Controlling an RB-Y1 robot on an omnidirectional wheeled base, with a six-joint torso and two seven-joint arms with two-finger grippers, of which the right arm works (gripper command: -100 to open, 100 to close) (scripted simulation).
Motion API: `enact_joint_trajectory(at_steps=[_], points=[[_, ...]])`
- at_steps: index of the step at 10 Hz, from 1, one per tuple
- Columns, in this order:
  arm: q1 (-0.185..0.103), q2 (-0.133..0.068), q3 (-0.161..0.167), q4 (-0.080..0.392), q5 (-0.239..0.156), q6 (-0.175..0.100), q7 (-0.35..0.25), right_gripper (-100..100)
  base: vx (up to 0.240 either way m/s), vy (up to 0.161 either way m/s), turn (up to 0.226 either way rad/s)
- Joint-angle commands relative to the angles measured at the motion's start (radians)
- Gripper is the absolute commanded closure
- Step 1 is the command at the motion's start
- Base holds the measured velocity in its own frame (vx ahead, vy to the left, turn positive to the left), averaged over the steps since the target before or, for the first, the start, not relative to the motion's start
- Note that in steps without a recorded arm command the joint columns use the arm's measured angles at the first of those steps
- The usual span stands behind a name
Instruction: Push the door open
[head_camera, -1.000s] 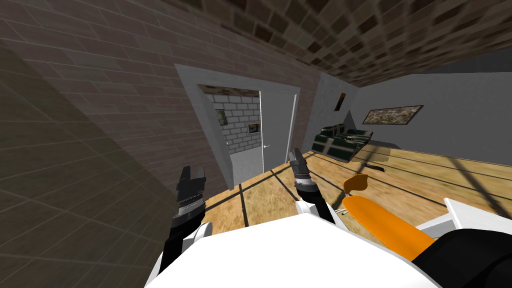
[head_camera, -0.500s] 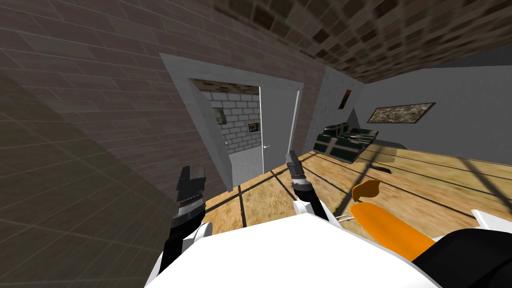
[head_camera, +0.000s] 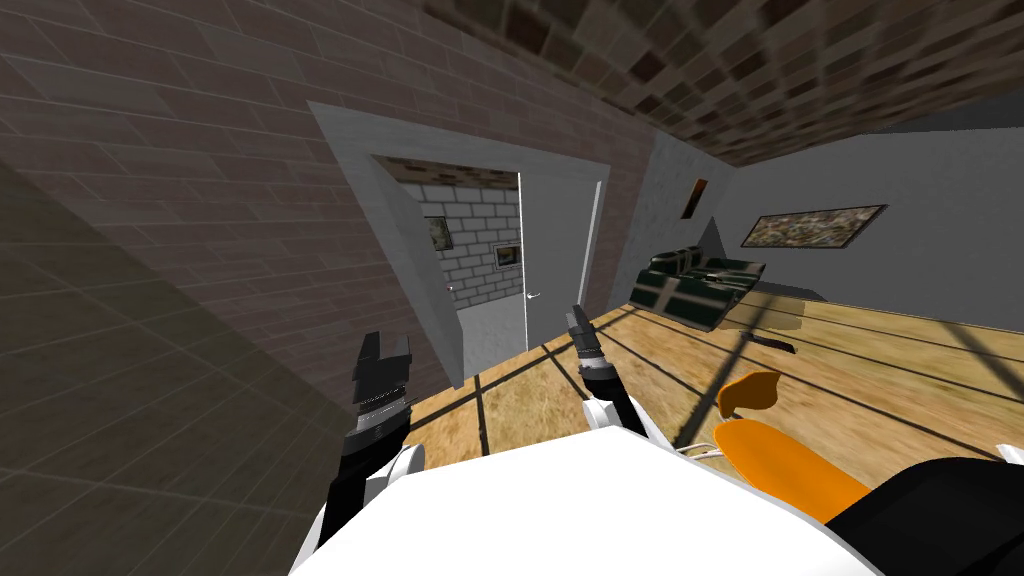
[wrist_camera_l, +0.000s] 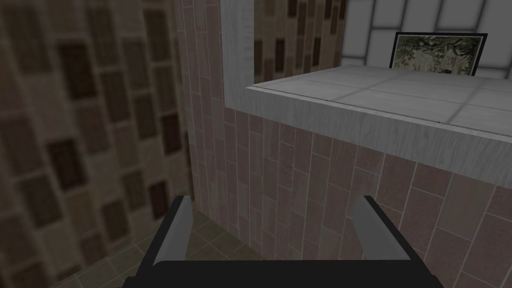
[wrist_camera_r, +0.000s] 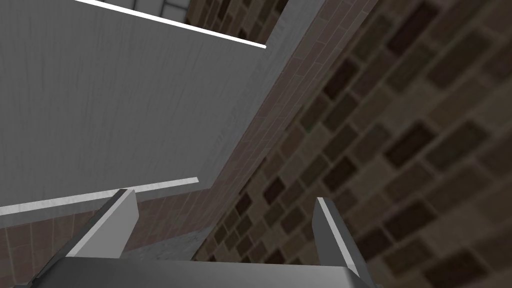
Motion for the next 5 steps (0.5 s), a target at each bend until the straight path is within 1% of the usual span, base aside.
enact_joint_trajectory(at_steps=[1, 5], points=[[-0.015, -0.003, 0.004, 0.042, -0.001, -0.009, -0.002, -100, 0.101, -0.047, 0.021], [-0.059, -0.016, 0.010, 0.147, -0.010, -0.025, -0.011, -100, 0.099, -0.060, 0.020]])
